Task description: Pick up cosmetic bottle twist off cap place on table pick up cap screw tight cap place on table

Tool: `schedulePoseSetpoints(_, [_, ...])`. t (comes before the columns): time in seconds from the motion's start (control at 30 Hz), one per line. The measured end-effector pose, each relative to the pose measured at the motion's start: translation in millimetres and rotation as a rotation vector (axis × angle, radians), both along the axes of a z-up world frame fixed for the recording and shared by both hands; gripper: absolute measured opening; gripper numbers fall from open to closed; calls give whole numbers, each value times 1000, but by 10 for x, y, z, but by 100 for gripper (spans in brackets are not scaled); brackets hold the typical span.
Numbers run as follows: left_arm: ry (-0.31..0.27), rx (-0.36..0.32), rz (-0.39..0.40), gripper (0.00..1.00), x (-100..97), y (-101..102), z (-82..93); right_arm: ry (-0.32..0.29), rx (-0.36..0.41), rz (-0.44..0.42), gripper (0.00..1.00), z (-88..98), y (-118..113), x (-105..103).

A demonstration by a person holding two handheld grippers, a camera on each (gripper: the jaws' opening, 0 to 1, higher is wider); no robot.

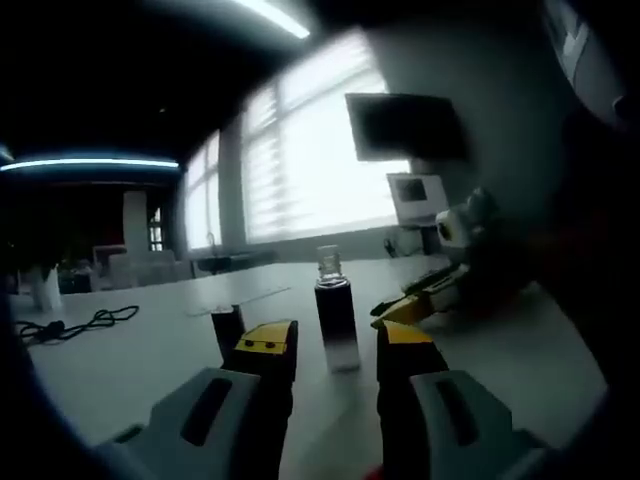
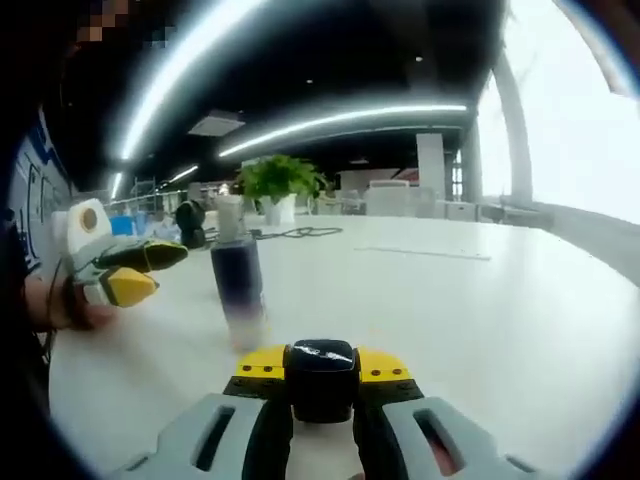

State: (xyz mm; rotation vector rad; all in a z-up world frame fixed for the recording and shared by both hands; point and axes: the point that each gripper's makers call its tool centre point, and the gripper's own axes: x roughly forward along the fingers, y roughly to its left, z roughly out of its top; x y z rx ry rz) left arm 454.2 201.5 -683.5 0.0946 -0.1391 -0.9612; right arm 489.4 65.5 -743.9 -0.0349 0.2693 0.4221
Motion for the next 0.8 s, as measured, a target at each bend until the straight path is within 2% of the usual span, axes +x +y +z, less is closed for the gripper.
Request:
schedulePoseSetpoints(0.1, [-6,9,-3,22,-14,-11,-7,13,0,-13,17,-25,-29,8])
schedulePoseSetpoints(0.27, [0,11,-3,22,-15,-7,-15,16,-67,-12,17,-91,-24,8])
schedulePoseSetpoints(0.4, [-2,20,-10,22,-35,-25,-26,24,-46,-25,17,-85,-55,16])
schedulePoseSetpoints(0.47, [-2,23,-10,22,-41,-23,-26,37,-49,-26,17,-110,-55,9])
schedulePoseSetpoints(0.5, [-1,21,-10,22,-44,-22,-23,43,-81,-16,17,-143,-52,-1])
schedulePoseSetpoints(0.73, [0,20,-7,22,-49,-14,-21,43,-64,-18,17,-126,-54,0])
schedulePoseSetpoints(0.8, [1,21,-9,22,-53,-16,-23,43,-65,-15,22,-127,-52,-3])
